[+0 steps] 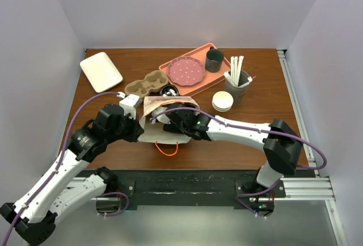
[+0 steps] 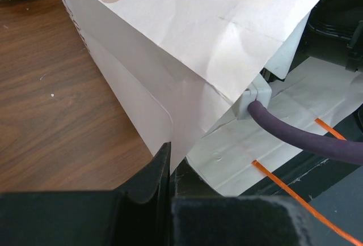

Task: Pack the takeout coffee

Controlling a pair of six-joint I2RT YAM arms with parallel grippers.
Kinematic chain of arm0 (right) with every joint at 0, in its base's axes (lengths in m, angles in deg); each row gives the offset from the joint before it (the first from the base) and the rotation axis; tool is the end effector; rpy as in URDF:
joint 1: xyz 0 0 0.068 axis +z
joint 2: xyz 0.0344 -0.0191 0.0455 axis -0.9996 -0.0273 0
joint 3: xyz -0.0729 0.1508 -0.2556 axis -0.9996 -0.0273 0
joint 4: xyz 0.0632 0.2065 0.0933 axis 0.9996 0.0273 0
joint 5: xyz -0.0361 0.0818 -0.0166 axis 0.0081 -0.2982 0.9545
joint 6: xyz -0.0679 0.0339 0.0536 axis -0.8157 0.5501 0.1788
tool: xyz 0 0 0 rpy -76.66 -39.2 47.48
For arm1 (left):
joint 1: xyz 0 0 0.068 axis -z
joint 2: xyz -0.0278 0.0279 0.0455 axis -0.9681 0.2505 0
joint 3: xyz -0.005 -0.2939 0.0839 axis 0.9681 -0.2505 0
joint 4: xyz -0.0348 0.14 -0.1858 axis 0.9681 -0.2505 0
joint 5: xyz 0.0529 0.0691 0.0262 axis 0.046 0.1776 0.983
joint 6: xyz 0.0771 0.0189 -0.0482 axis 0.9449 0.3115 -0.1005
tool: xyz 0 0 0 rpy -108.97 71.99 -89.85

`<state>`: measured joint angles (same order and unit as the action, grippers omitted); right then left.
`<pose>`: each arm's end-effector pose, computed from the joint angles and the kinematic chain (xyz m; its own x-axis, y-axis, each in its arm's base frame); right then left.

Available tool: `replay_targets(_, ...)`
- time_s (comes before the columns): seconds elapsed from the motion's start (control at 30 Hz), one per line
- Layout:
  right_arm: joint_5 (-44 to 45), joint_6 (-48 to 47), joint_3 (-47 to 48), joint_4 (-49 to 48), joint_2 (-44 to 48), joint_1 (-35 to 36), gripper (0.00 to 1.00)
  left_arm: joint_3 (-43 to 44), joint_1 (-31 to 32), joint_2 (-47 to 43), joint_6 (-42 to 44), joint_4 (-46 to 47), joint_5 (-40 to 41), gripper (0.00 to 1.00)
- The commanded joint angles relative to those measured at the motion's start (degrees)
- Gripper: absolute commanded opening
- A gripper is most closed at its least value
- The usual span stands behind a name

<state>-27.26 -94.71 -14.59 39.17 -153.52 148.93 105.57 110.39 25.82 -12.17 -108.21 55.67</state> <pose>0.2133 0.3028 0.2564 0.0231 -0.8898 -0.4558 -0.7182 0.3024 -0.6267 0.1033 -0.0740 0.3060 -0.6878 0.0551 -0.7238 0.3680 0.8860 -0.2821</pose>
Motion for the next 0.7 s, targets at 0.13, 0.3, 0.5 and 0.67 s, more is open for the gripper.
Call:
replay_targets(0.13, -0.6, -0.1, -1.3, -3.9, -0.9, -1.1, 0.13, 0.5, 0.3, -0.2, -1.9, 1.8, -2.6, 0.0)
replay_targets(0.3, -0.6, -1.4, -2.3, -7.6, -0.5, -1.2, 0.13, 0.0, 0.3, -0.6, -2.9, 3.1, -3.7, 0.0)
replay_targets(0.5, -1.8, -2.6, -3.5, -11.7, 0.6, -1.5, 0.12, -0.6, 0.3, -0.4, -3.3, 3.4, -4.9, 0.0)
replay_targets(0.67, -3.0, -2.1, -5.4, -15.1, 0.6, -2.7, 0.12, -0.6, 0.2, -0.6, -3.5, 3.3, -5.1, 0.0)
